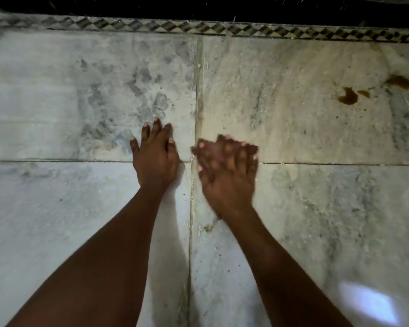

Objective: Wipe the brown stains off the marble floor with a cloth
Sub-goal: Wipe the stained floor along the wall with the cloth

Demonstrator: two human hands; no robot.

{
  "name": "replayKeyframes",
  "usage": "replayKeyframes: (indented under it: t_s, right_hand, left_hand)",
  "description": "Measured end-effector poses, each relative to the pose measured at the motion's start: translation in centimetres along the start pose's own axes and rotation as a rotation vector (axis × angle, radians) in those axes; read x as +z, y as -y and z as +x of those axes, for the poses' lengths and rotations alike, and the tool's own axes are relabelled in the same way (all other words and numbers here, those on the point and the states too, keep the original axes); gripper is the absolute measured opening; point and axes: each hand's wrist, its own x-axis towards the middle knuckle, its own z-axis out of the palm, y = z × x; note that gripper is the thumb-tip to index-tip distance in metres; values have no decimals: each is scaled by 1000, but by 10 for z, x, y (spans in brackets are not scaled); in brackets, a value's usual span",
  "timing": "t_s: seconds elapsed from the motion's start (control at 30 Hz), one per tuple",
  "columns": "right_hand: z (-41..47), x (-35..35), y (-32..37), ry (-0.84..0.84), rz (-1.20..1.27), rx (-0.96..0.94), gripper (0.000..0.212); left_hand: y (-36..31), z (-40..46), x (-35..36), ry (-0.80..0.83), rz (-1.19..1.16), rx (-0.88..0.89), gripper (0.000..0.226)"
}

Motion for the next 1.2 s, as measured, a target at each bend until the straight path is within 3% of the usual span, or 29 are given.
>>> replayKeyframes:
  t_s: [0.07, 0.13, 0.23, 0.33, 0.4, 0.5, 0.57, 0.63, 0.7, 0.77, 0.87, 0.93, 1.0, 1.07, 1.13, 1.2]
  right_hand:
    - [-50, -8, -1, 65, -55, -232, 59]
    - [-89, -28, -21, 133, 8, -295, 54]
    - [-103, -64, -38, 211, 396, -111, 48]
    - [-84, -97, -32, 237, 945, 107, 24]
    - [-64, -107, -34, 258, 1070, 158, 27]
    - [-48, -101, -51, 247, 768, 201, 37]
    - [-50, -94, -63, 9, 413, 256, 37]
    - [-63, -87, -63, -209, 238, 180, 36]
    - [-77, -68, -52, -108, 190, 66, 47]
    - [-88, -38, -36, 62, 59, 20, 65]
    - [-47, -2, -9, -36, -65, 113, 71]
    - [-5, 12, 22, -52, -46, 127, 67]
    - [3, 22, 52, -73, -50, -52, 62]
    - [-36, 19, 59, 7, -94, -321, 62]
    - [-94, 1, 29, 113, -138, -579, 62]
    - [-119, -17, -23, 153, -149, -672, 61]
  left_hand:
    - [4, -4, -9, 26, -98, 16, 64]
    - [12, -10, -15, 88, -136, 94, 65]
    - [24, -20, -19, 179, -151, 193, 62]
    - [26, -38, -20, 141, -168, 206, 58]
    - [26, -46, -18, 105, -164, 214, 58]
    - [27, -49, -15, 76, -149, 206, 56]
    - [24, -49, -16, 71, -165, 204, 56]
    - [23, -48, -22, 91, -202, 219, 56]
    - [31, -47, -28, 117, -118, 269, 56]
    - [45, -48, -30, 44, 138, 273, 57]
    - [52, -49, -29, -60, 199, 95, 59]
    - [53, -43, -25, -52, 164, 73, 60]
    - [57, -38, -28, -42, 126, 81, 59]
    - [58, -35, -33, -40, 85, 73, 57]
    - [56, -35, -37, -27, 83, 72, 56]
    - [54, -34, -37, -13, 107, 84, 57]
